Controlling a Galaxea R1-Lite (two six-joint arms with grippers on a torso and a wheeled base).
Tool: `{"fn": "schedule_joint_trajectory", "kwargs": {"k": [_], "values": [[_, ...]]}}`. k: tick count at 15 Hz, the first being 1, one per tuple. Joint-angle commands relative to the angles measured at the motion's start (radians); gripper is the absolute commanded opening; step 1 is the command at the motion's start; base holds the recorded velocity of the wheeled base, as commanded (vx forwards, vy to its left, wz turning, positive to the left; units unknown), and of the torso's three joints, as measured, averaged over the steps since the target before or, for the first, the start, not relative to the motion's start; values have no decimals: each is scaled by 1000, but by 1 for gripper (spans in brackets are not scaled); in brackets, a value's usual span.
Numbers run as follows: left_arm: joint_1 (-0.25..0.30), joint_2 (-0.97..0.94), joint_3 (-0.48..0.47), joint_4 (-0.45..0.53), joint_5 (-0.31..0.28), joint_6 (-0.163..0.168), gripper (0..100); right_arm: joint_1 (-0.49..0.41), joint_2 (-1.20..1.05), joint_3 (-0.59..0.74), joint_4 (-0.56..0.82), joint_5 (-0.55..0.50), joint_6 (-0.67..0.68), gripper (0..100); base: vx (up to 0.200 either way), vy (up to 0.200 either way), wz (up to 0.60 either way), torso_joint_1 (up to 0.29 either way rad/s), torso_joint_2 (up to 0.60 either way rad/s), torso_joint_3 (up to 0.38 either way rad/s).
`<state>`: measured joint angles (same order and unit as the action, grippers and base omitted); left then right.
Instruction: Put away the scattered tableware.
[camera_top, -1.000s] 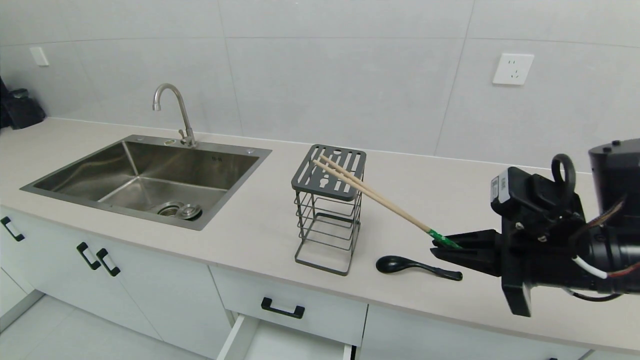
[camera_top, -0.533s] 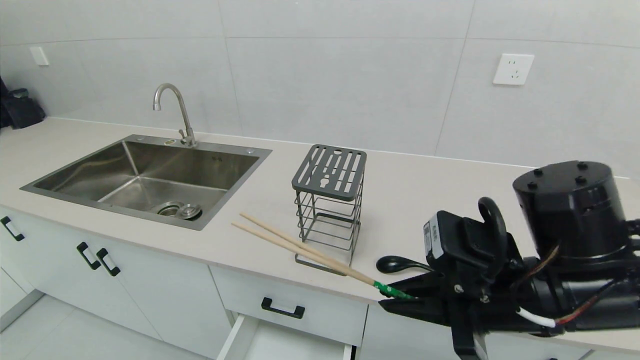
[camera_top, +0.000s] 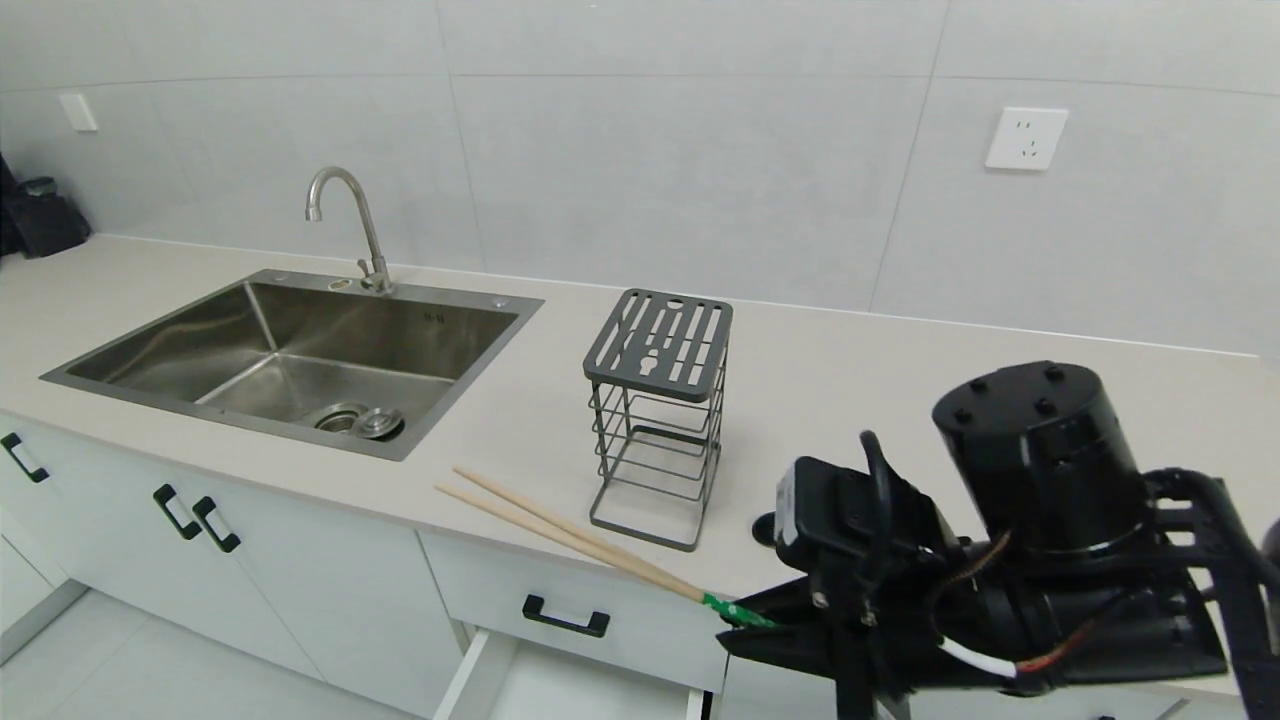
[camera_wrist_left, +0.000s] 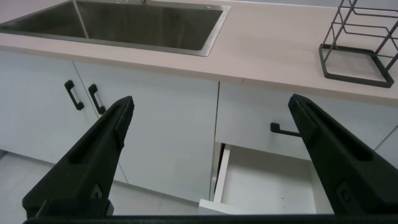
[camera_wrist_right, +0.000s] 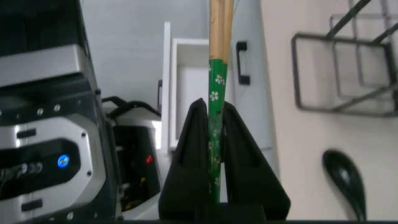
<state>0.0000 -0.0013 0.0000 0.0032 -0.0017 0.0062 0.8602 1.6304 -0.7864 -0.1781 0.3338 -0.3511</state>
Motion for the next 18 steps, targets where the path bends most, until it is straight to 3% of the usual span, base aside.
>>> {"fn": "schedule_joint_trajectory", "kwargs": {"k": [1,6,18], "values": [[0,1,0,0,0,0,100,20,108,-116,6,1,0,0,0,0,0,0,0,0],[0,1,0,0,0,0,100,36,218,-162,3,13,14,0,0,0,0,0,0,0],[0,1,0,0,0,0,100,34,256,-172,5,14,18,0,0,0,0,-126,318,192]]}}
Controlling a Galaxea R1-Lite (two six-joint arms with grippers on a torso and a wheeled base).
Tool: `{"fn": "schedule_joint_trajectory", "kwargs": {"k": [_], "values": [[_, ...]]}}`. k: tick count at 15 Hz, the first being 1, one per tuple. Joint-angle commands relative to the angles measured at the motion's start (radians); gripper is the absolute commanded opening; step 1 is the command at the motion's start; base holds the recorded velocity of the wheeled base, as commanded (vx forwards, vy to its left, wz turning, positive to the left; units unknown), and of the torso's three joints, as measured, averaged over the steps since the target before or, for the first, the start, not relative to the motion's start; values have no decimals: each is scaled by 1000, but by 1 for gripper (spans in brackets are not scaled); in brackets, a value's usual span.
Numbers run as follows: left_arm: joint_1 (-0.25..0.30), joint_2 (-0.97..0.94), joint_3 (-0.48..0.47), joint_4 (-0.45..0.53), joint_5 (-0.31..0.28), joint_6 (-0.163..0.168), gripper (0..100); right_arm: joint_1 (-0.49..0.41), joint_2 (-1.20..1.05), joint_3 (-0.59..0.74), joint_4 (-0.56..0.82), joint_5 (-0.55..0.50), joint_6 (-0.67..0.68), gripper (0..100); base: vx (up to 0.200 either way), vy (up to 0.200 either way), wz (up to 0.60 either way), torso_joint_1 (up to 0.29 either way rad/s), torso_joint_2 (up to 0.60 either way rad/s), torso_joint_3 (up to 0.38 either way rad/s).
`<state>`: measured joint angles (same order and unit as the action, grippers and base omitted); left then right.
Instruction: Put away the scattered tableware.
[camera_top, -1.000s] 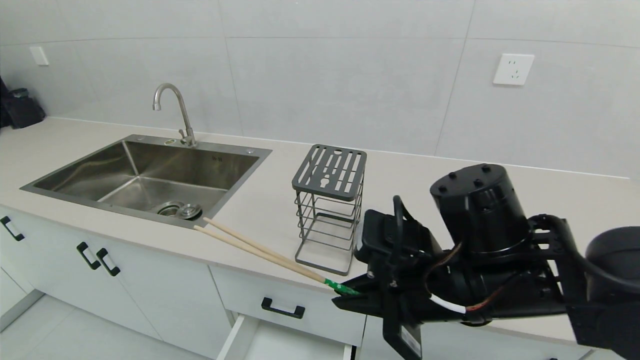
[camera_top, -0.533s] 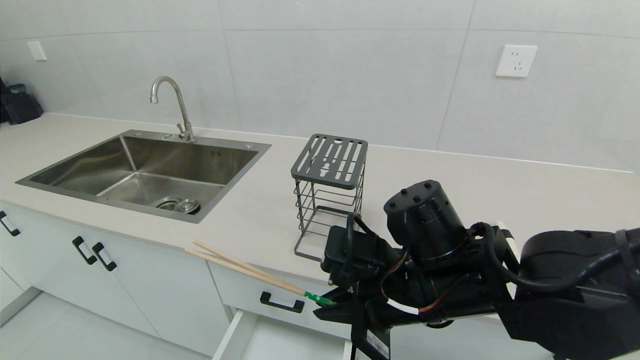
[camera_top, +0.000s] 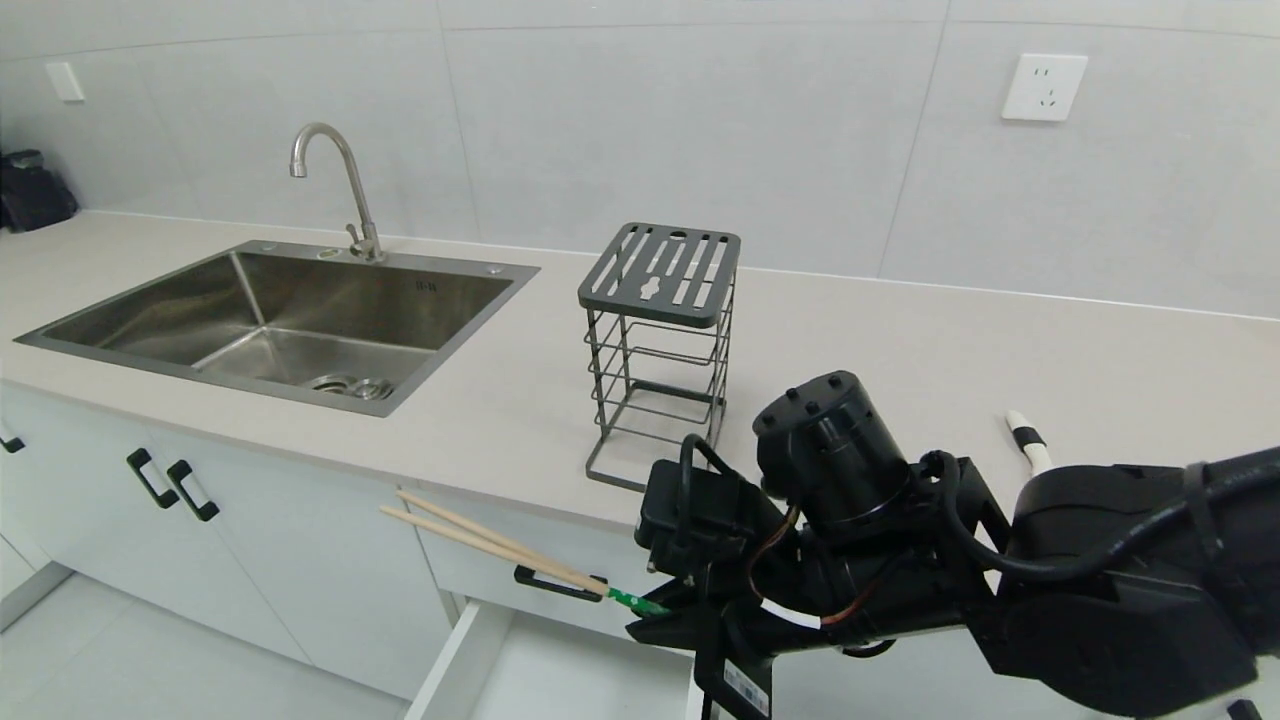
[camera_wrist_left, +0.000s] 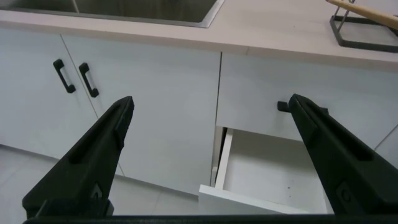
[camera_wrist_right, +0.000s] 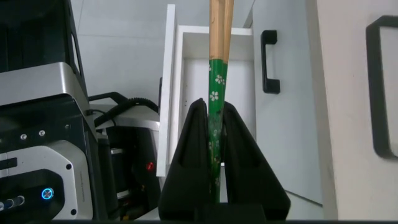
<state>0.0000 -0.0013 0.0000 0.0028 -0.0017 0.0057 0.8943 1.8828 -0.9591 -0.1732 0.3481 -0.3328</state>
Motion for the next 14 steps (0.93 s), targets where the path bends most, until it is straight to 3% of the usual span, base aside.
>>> {"fn": "schedule_joint_trajectory", "kwargs": {"k": [1,6,14], "values": [[0,1,0,0,0,0,100,-1,4,0,0,0,0,0,0,0,0,-129,344,212],[0,1,0,0,0,0,100,-1,16,-3,0,0,0,0,0,0,0,-114,339,212],[0,1,0,0,0,0,100,-3,41,-3,-2,0,-2,0,0,0,0,-133,462,320]]}}
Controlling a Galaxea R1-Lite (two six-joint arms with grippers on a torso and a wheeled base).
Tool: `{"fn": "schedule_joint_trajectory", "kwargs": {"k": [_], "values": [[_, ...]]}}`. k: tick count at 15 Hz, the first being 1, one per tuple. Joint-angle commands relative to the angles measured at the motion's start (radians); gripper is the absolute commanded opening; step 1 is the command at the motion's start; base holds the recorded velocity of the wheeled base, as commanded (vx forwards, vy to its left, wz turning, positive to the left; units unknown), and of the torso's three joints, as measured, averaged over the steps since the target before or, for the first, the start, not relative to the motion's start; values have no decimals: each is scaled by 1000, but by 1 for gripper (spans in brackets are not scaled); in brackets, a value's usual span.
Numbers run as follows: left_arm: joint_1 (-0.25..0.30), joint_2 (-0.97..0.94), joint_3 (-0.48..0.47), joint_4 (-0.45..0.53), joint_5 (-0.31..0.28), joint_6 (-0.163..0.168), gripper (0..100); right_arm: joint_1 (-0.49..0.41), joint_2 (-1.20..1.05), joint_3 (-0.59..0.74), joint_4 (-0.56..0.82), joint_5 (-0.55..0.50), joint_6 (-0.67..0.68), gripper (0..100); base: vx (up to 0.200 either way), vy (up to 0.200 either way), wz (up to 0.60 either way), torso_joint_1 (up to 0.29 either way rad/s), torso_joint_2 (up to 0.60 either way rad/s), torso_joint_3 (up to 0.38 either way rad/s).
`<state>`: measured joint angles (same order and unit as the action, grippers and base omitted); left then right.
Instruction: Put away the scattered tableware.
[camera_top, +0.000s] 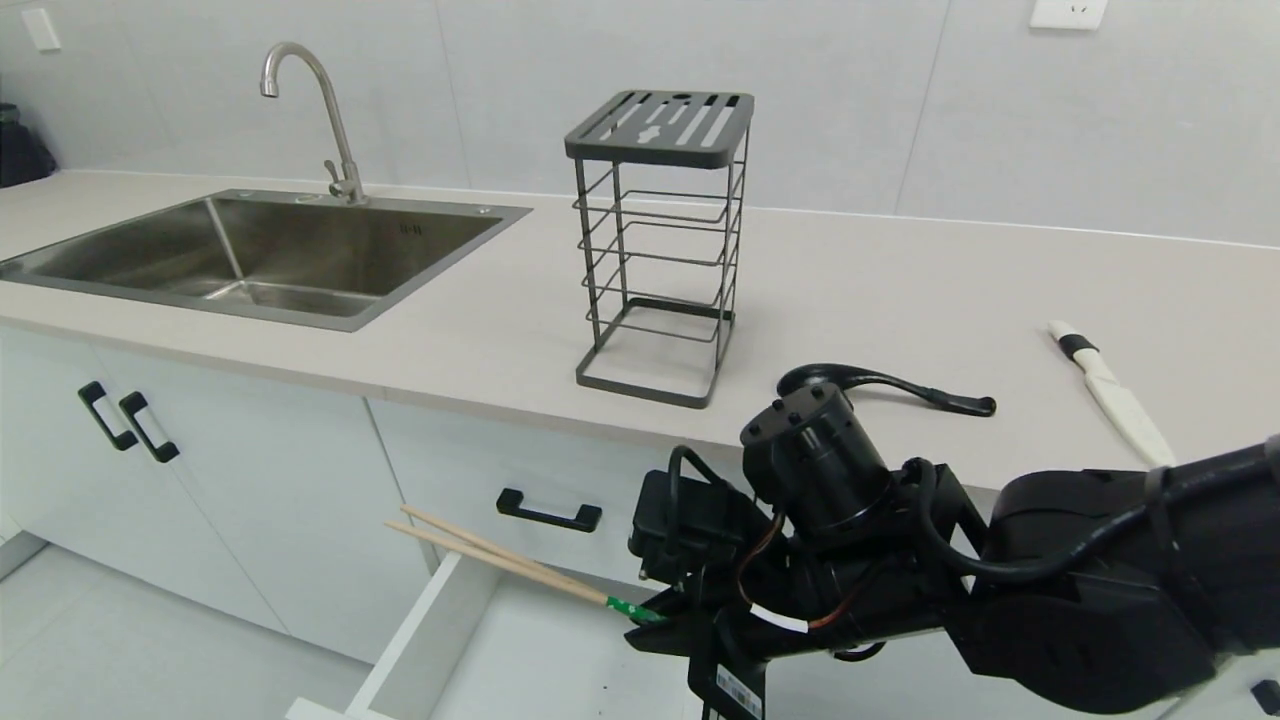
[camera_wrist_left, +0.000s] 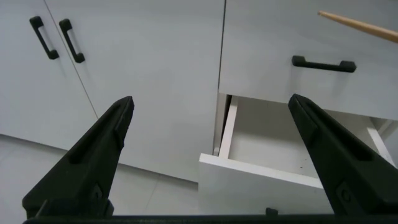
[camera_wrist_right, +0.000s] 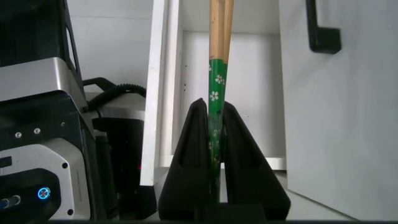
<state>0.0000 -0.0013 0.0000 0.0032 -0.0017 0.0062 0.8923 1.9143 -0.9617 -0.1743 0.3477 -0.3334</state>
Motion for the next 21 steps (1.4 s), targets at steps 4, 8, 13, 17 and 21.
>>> {"fn": "schedule_joint_trajectory", "kwargs": {"k": [4,8,13,17,21], "values": [[0,1,0,0,0,0,100,-3,34,-11,-1,-1,-4,0,0,0,0,-79,454,365],[0,1,0,0,0,0,100,-6,63,-29,-2,-1,-7,0,0,0,0,-18,349,317],[0,1,0,0,0,0,100,-4,121,-123,-2,-6,-10,0,0,0,0,-7,70,69],[0,1,0,0,0,0,100,8,157,-141,-2,-13,-13,0,0,0,0,0,0,0],[0,1,0,0,0,0,100,77,186,-141,-10,-194,39,0,0,0,0,0,0,0]]}}
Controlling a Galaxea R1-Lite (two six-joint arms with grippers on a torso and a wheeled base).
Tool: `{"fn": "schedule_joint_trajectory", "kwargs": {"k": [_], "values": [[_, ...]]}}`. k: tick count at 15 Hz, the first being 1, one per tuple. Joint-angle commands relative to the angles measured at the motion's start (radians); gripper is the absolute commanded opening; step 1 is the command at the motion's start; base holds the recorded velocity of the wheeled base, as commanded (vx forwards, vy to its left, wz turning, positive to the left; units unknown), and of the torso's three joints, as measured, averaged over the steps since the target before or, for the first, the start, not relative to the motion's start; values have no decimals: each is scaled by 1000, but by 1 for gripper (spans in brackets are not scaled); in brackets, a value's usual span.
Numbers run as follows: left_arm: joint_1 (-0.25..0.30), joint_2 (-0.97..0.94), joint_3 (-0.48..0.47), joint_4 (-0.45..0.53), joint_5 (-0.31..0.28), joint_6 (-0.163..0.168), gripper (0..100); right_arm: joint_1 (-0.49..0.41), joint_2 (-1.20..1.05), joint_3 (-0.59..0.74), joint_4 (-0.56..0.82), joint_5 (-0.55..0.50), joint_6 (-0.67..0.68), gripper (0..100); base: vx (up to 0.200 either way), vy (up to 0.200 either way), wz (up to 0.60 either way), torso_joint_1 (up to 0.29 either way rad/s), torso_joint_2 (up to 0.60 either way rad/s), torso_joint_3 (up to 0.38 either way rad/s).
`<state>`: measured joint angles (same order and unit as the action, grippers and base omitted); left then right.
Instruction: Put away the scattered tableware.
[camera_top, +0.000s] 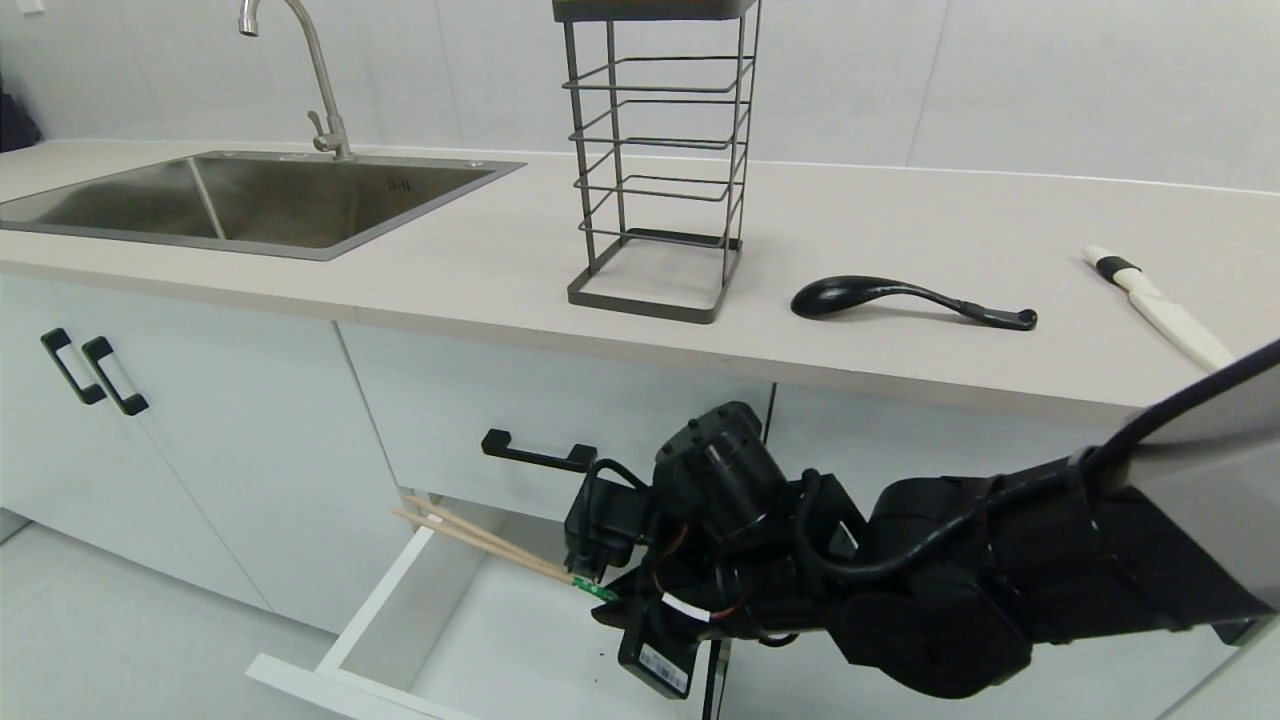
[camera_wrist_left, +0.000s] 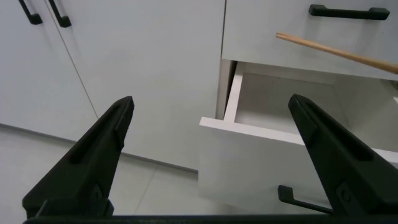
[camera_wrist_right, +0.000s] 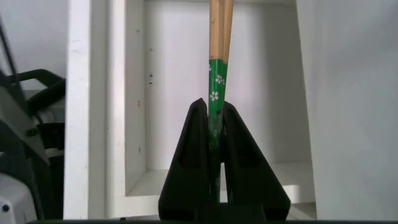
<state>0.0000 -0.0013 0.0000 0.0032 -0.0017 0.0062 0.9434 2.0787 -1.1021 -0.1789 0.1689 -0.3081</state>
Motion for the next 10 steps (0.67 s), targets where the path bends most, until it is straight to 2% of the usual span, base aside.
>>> {"fn": "schedule_joint_trajectory", "kwargs": {"k": [1,6,10], "values": [[0,1,0,0,0,0,100,29,37,1,-8,-20,34,0,0,0,0,0,0,0],[0,1,0,0,0,0,100,55,93,1,-10,-138,118,0,0,0,0,0,0,0],[0,1,0,0,0,0,100,51,124,1,-10,-151,133,0,0,0,0,0,0,0]]}}
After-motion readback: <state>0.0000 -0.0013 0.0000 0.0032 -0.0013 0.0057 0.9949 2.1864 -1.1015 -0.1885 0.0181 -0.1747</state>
